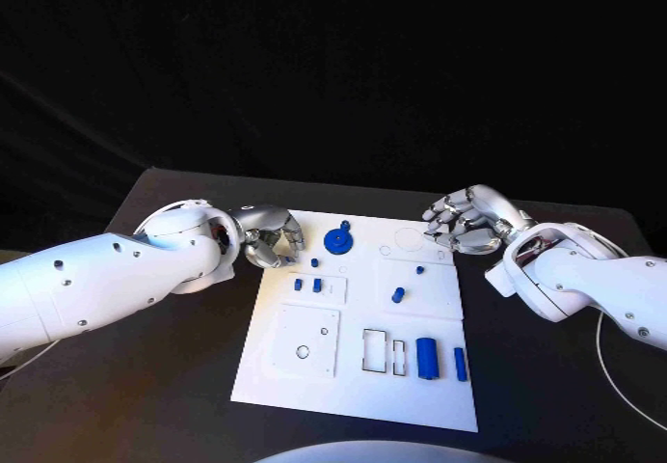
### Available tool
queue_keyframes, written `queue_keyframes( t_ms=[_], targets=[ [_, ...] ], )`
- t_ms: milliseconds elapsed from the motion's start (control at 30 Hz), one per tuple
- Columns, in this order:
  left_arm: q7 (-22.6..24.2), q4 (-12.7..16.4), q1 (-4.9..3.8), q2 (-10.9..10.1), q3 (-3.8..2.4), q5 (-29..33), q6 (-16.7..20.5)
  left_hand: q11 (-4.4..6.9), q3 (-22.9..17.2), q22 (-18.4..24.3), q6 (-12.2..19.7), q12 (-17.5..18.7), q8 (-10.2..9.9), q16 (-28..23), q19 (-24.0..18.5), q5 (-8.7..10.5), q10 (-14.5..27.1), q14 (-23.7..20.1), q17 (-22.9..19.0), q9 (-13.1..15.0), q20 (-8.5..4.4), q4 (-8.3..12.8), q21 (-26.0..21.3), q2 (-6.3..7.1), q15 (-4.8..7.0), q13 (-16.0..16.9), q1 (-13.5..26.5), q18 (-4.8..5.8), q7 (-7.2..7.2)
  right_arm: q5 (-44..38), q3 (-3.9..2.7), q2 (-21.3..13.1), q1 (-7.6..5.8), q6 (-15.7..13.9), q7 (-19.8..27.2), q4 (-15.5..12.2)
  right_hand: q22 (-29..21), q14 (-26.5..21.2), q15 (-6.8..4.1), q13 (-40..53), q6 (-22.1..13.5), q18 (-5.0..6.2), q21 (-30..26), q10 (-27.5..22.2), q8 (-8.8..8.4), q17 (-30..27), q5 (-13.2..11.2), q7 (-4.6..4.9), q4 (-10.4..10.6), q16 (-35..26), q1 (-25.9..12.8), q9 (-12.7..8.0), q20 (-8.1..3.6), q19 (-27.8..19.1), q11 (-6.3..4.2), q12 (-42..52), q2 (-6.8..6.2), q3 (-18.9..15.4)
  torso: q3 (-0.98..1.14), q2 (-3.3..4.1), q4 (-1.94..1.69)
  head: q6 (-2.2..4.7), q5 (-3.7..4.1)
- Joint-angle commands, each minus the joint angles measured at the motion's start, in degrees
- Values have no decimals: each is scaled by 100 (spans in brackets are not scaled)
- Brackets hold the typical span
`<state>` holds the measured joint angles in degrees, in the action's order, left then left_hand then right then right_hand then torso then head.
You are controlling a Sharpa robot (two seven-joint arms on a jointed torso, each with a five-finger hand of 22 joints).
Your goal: Assemble the parts on the task board
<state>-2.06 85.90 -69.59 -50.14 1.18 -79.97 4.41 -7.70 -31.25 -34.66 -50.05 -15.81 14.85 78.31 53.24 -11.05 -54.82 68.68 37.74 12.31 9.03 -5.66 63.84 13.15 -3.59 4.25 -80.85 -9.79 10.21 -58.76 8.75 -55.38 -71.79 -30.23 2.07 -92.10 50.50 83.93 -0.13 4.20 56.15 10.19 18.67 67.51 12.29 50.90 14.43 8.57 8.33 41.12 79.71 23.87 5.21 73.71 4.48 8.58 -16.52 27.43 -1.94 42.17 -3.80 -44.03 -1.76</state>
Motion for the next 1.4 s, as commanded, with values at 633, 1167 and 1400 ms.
queue_keyframes(
  t_ms=[633,1167,1400],
  targets=[
    [2269,164,-5,-520,-35,6095,825,-67,-113,404,-157,-278,-16,-1576,-584,-1,86,-1233,-1740,-11,39,71,-733,-121,-36,2,-108,-81,150,-3858,5,21,190,1376,-1271,-392,2429,369,-25,-31,212,-433,3694,159,-294,2053,-63,-54,-177,3090,-156,60,8,595,-10,-234,-22,-88,-25,0,-12,9,294],
    [2337,210,-5,-584,-34,6410,812,-66,-97,414,-178,-289,-5,-1598,-584,1,87,-1230,-1756,-6,37,76,-748,-120,-34,0,-100,-81,150,-4049,9,239,301,1457,-1491,-274,2913,373,-50,-11,424,-541,4510,349,-293,2251,-47,-80,-71,3489,-34,125,-3,780,-46,-224,99,421,-10,8,-5,-9,292],
    [2308,209,-5,-591,-34,6416,799,-67,-92,417,-176,-289,-6,-1604,-583,2,93,-1230,-1760,-7,37,77,-752,-118,-34,-1,-97,-81,152,-4216,14,299,331,1527,-1651,-223,2980,364,-58,-3,490,-549,4589,405,-273,2259,-55,-93,-58,3550,-26,164,-7,780,-61,-228,121,595,-2,8,-2,-24,286]
  ],
)
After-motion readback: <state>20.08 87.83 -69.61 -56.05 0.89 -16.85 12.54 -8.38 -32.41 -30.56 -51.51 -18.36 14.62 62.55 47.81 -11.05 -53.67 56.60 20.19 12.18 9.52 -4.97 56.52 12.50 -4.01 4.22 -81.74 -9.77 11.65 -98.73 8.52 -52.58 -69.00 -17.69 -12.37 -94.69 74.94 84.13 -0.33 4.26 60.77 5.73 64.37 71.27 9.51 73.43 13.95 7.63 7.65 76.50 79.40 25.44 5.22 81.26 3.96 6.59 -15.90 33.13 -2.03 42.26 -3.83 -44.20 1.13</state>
